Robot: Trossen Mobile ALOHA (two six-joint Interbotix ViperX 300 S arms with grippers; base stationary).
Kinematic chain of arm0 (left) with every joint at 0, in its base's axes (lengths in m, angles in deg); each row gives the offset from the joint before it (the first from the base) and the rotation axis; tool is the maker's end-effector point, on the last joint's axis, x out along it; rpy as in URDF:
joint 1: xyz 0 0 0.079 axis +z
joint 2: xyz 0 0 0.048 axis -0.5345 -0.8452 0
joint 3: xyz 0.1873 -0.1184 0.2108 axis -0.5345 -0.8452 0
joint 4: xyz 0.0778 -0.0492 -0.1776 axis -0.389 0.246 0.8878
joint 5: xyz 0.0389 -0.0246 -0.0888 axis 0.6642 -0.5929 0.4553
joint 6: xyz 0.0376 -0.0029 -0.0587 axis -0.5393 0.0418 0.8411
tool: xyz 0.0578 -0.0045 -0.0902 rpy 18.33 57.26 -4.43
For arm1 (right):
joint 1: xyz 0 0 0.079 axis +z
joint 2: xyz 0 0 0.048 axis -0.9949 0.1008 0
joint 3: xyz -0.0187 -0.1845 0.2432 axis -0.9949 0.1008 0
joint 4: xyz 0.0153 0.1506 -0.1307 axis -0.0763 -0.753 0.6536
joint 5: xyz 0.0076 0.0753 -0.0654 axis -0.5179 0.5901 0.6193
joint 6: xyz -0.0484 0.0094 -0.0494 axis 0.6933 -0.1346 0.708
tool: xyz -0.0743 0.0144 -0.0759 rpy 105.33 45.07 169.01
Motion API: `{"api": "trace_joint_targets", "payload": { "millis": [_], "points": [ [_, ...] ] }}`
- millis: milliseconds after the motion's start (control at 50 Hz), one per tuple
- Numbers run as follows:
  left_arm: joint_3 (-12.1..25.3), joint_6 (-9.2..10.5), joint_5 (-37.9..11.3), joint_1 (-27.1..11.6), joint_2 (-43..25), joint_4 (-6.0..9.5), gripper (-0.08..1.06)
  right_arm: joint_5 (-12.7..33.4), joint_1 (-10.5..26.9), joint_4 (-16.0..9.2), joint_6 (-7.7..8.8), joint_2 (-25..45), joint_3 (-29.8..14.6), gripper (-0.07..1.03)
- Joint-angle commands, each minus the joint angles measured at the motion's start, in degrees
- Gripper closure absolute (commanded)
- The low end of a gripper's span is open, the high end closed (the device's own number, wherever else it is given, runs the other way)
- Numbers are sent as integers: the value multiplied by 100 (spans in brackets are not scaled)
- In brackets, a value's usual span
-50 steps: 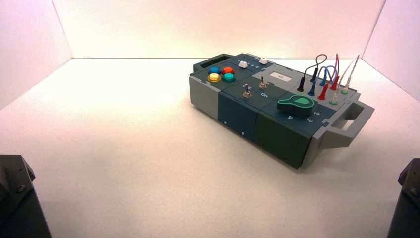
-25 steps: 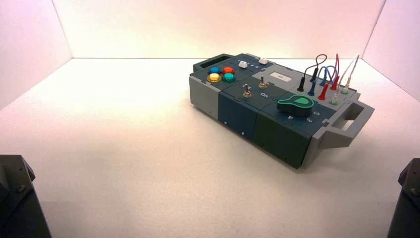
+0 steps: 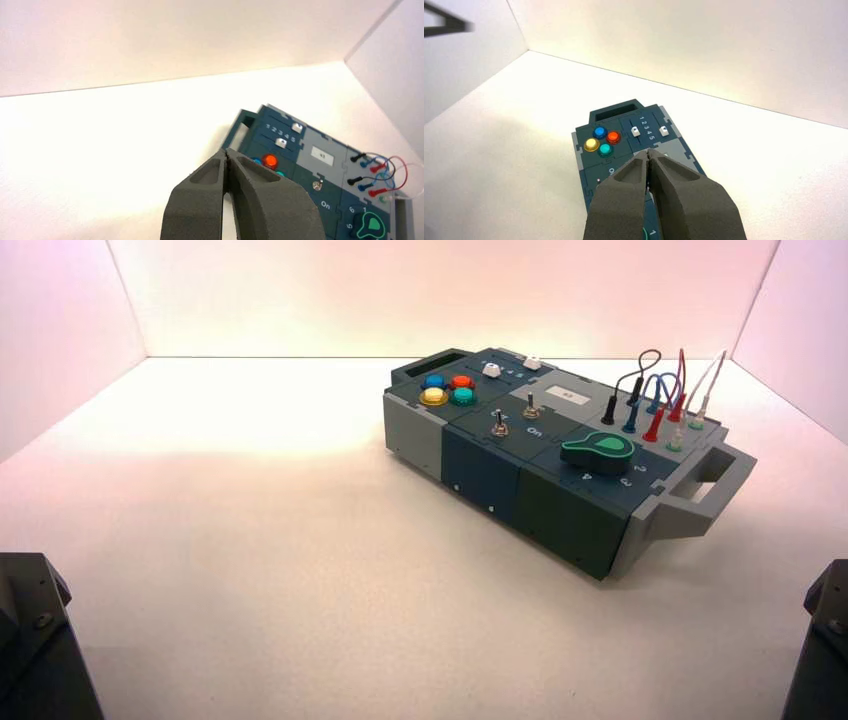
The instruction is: Move the bottom slider to position 4.
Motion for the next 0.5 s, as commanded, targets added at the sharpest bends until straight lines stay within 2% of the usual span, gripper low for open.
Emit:
{"api": "trace_joint_targets", "payload": {
  "millis": [20, 120, 140, 180, 280, 440, 500],
  "points": [
    [826, -97, 79, -264, -993, -18, 101, -70, -26, 0, -35, 62, -132, 98],
    [1336, -211, 70, -422, -1723, -18, 101, -70, -26, 0, -35, 26, -132, 98],
    [1336, -211, 70, -422, -1723, -18, 101, -70, -26, 0, -35, 26, -132, 98],
    [1679, -264, 62, -519, -2197, -18, 101, -70, -35, 9, -35, -18, -123, 98],
    [2109, -281, -53, -650, -2769, -9, 101, -62, -35, 0, -44, -70, -123, 98],
    [2769, -299, -457, -949, -3683, -9, 101, -26, -62, 9, -35, -114, -105, 98],
    [2988, -369, -633, -1099, -3999, -9, 101, -18, -70, 9, -35, -114, -105, 98]
  ]
}}
